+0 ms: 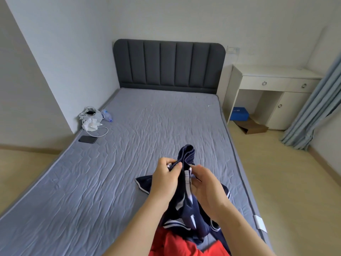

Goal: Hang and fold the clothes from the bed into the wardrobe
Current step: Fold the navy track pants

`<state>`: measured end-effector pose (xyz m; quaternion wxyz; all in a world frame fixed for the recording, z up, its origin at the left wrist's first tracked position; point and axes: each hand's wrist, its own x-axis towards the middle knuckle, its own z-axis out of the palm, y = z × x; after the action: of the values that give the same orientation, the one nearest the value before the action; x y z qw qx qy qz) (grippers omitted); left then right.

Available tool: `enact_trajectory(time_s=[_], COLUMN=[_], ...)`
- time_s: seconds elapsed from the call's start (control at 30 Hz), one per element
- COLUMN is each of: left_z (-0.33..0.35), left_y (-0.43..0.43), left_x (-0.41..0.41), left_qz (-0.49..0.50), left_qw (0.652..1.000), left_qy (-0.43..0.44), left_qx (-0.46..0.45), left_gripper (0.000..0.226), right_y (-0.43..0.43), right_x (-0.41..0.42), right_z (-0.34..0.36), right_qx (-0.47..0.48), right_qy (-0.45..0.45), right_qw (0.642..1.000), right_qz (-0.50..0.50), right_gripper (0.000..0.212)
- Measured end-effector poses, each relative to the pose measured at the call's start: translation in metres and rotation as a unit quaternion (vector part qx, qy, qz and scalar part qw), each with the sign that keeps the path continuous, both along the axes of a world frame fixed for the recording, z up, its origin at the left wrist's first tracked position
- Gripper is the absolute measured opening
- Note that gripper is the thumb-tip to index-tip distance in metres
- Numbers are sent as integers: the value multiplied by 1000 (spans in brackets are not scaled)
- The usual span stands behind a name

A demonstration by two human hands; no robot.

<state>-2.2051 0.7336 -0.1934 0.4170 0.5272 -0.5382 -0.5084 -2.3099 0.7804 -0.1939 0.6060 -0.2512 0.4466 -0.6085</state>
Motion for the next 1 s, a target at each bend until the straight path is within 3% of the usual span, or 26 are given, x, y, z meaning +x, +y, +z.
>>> enact_trajectory(time_s=[0.03, 0.1, 0.17, 0.23, 0.33, 0.4, 0.47, 0.53, 0.57, 0.67, 0.73, 0.8, 0.93, 1.0], left_z=[-1, -4, -7, -11, -16, -15, -13, -10, -8, 5, 16, 25, 29, 28], left_y=[1, 2, 2, 3, 3, -1, -6, -10, -12, -20, -27, -32, -35, -34], left_x=[2, 7, 12, 13, 10, 10, 15, 21, 24, 35, 39, 39, 33, 30], left_qz=[-33, -118, -173, -179, -97, -53, -25, -23, -36, -102, -135, -123, -67, -113], left_qw=[999, 992, 984, 976, 981, 990, 996, 997, 996, 980, 967, 966, 992, 991], left_qy=[25, 44, -10, -73, -74, -39, 6, 50, 77, 171, 214, 227, 76, -11], left_qx=[6, 1, -39, -99, -151, -127, -84, -46, -30, 11, 21, 5, -71, -66], left_gripper=[15, 44, 62, 64, 51, 43, 41, 37, 35, 40, 41, 39, 34, 55], right_y=[1, 2, 3, 4, 2, 0, -2, -6, -8, -10, -12, -14, -25, -29], right_x=[-3, -8, -13, -15, -14, -13, -15, -20, -23, -34, -38, -38, -33, -26], right_z=[0, -1, 0, 0, 0, 0, 0, 1, 1, 1, 7, 18, 30, 36], right_qx=[0, -6, -15, -19, -27, -26, -11, 9, 8, -9, -34, -56, -92, -112], right_qy=[-44, -110, -148, -147, -114, -65, 59, 216, 250, 230, 189, 189, 210, 210], right_qw=[999, 994, 989, 988, 991, 996, 998, 973, 963, 973, 980, 979, 973, 971], right_qz=[5, 7, 13, 34, 61, 53, -1, -78, -97, -26, 49, 61, -12, -19], right_gripper=[36, 46, 56, 61, 55, 30, 29, 28, 29, 53, 41, 22, 11, 9])
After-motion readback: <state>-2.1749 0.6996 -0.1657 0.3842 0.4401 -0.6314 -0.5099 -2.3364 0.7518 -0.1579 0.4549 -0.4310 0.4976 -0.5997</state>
